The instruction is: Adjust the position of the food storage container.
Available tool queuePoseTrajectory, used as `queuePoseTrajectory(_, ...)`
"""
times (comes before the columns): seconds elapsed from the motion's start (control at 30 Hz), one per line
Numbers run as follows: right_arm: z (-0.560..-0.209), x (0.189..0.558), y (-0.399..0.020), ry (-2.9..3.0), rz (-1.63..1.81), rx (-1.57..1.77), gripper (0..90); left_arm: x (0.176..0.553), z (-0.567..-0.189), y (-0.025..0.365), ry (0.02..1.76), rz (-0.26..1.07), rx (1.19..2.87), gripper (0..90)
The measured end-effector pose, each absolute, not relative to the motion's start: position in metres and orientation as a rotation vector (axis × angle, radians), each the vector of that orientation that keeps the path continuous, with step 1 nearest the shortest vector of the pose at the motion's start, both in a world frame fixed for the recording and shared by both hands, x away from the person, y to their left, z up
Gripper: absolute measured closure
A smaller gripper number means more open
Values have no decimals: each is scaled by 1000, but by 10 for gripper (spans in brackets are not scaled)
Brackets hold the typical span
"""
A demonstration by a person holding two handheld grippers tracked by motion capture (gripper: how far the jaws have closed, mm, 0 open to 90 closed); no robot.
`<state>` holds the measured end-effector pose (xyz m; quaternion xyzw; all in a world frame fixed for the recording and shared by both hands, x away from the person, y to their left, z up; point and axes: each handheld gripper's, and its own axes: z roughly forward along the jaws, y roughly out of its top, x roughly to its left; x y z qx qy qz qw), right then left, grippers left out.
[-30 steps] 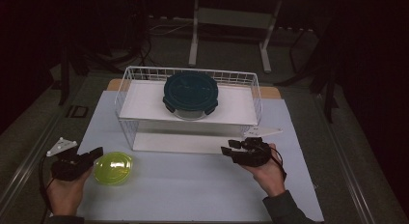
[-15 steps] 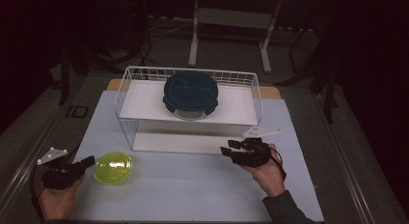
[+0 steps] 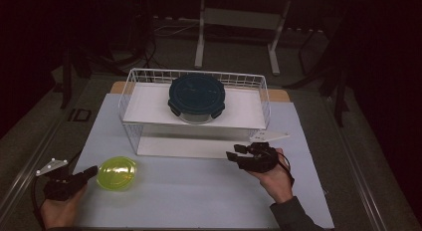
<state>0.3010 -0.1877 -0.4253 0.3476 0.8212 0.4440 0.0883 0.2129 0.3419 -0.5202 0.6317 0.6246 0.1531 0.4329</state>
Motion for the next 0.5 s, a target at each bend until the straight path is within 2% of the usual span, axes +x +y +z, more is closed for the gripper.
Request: queuePoseTrajectory(0.5,-427,301,-186,2449,1324,1031,558,218,-537,331,1547,317,1639,900)
